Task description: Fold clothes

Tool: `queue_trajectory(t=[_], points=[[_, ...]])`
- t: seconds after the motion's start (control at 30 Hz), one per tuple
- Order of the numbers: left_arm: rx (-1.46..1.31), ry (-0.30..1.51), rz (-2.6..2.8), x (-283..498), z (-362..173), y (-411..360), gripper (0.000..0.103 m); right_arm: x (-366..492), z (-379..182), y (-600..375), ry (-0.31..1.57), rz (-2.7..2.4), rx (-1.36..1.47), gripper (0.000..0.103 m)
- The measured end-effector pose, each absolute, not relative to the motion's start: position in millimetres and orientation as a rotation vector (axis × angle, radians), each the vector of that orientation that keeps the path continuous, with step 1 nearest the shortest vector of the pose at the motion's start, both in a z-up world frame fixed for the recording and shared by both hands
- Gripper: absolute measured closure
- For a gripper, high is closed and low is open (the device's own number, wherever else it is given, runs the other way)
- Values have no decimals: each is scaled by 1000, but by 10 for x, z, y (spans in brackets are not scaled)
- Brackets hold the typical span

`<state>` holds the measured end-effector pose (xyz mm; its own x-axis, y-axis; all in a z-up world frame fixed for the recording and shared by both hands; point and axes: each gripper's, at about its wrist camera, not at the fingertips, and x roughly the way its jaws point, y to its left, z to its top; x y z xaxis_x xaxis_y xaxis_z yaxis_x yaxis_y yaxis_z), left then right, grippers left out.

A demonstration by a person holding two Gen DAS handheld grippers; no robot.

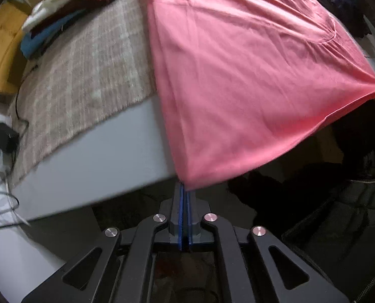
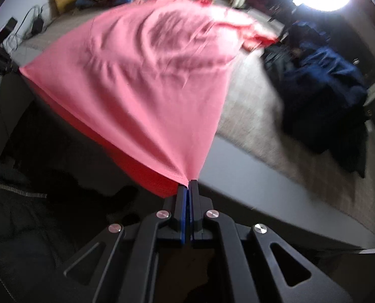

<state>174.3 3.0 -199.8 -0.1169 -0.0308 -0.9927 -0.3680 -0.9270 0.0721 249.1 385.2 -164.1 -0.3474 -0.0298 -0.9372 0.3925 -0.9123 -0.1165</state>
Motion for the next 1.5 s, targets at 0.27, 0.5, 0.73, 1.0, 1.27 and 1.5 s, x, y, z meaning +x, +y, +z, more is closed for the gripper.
queue_trajectory(t=[0.27,0.5,0.73,1.0,1.27,1.5], points=[[-1803,483,2278,1201,-1225,-106,97,1940,-897,4406,187,-2402,1430,81],[-1454,496,2373,-692,-780,780,84,-79,-645,4624,171,-2579,1213,69],[-1464,585,2298,-2390,-1317,1389,74,-1778,-1161,4551,167,-2544,1347,68],[-1589,589,2214,-3216,-1984,1554,72,-2519,-1624,4579,125,-2469,1396,58],[-1559,617,2162,-3270,-2070,1678,72,-2824,-1866,4644,56,-2359,1462,54],[-1529,585,2234,-3162,-1927,1614,101,-2815,-1970,4553,114,-2304,1483,101]])
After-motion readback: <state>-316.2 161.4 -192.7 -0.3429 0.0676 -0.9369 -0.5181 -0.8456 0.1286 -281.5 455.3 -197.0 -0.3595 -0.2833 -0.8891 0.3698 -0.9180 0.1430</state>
